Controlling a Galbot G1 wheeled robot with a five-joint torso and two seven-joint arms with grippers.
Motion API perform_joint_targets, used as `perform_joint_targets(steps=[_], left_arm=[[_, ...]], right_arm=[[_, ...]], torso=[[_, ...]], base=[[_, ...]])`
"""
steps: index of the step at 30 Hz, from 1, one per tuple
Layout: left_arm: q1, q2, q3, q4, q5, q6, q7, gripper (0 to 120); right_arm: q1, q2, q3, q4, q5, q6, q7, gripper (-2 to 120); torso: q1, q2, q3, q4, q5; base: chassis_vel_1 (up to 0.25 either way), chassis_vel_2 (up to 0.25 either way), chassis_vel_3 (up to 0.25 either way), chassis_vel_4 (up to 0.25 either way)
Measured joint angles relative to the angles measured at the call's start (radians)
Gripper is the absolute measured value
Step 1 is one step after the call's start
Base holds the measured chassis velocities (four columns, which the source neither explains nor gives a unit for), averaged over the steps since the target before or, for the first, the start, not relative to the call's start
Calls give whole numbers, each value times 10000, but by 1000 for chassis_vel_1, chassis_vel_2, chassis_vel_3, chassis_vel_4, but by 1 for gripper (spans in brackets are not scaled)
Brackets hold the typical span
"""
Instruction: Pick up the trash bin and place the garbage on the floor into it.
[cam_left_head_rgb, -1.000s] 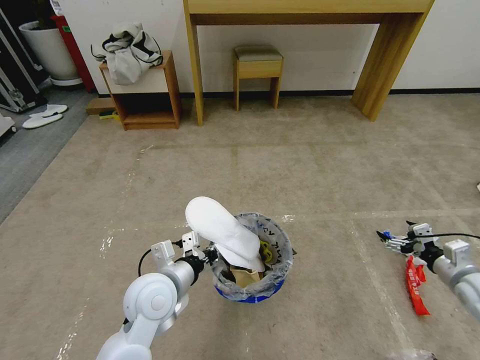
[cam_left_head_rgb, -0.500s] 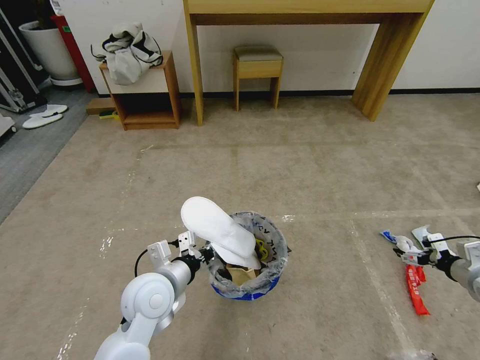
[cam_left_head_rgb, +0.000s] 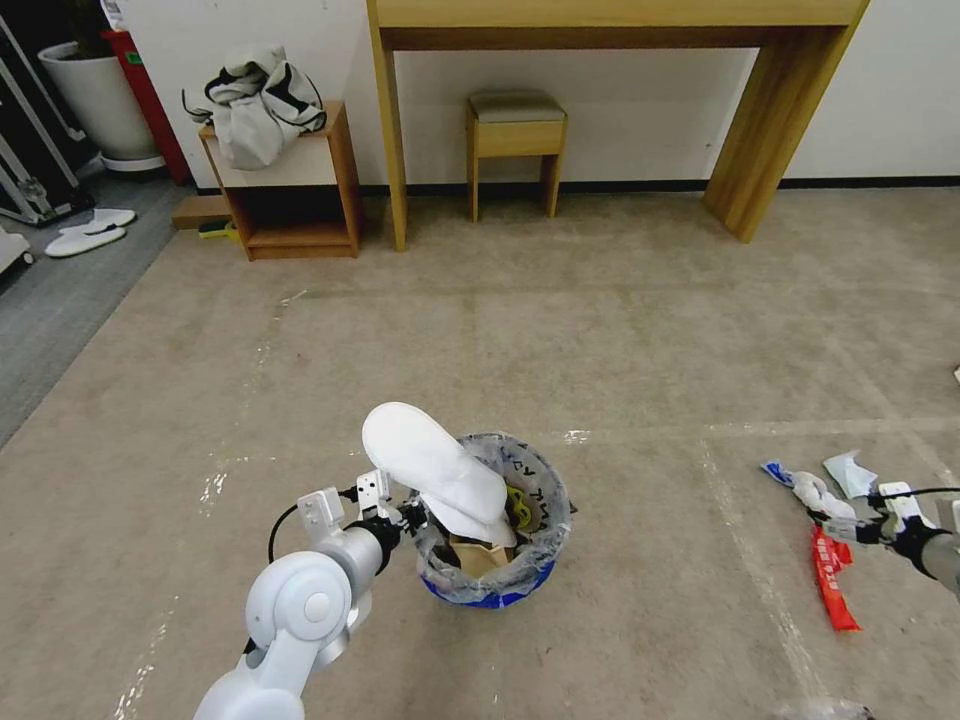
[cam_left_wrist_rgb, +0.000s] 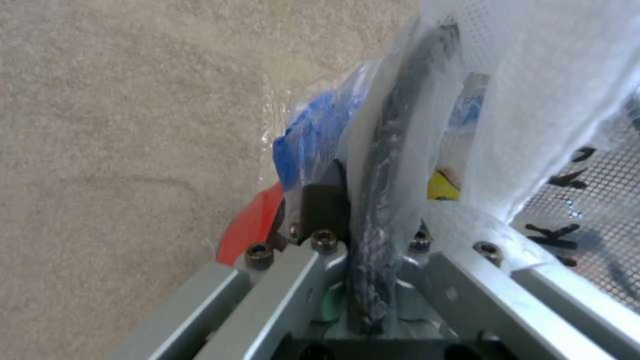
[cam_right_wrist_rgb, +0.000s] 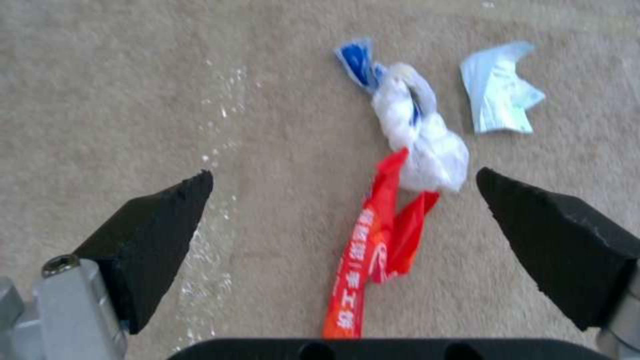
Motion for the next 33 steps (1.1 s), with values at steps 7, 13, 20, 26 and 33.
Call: perform_joint_targets(steps=[7,13,20,26,33], left_arm=[[0,77,3,30,-3,-6,0,1],[33,131,-2,29,-10,-10,0,1],[115,218,-43,-46,-41,-11,-6,1],[181,230,-60,-83,-45,-18,-8,1],[168,220,-35,-83,-51,-28,-8,1]], right_arm=[[-143,250,243,-167,-179,61,-45,100],[-85,656,223,-550,-293,83,-13,100],[352,1220,-173,-938,-300,34,216,100],[638,1473,-377,-1221,-356,16,345,100],[1141,1757,-663,-1777,-400,16,494,100]], torso=[[0,0,0,0,-1],[0,0,0,-1,-1],[0,0,0,1,-1],[0,0,0,1,-2],[0,0,0,1,-1]], base=[[0,0,0,0],[0,0,0,0],[0,0,0,0],[0,0,0,0],[0,0,0,0]])
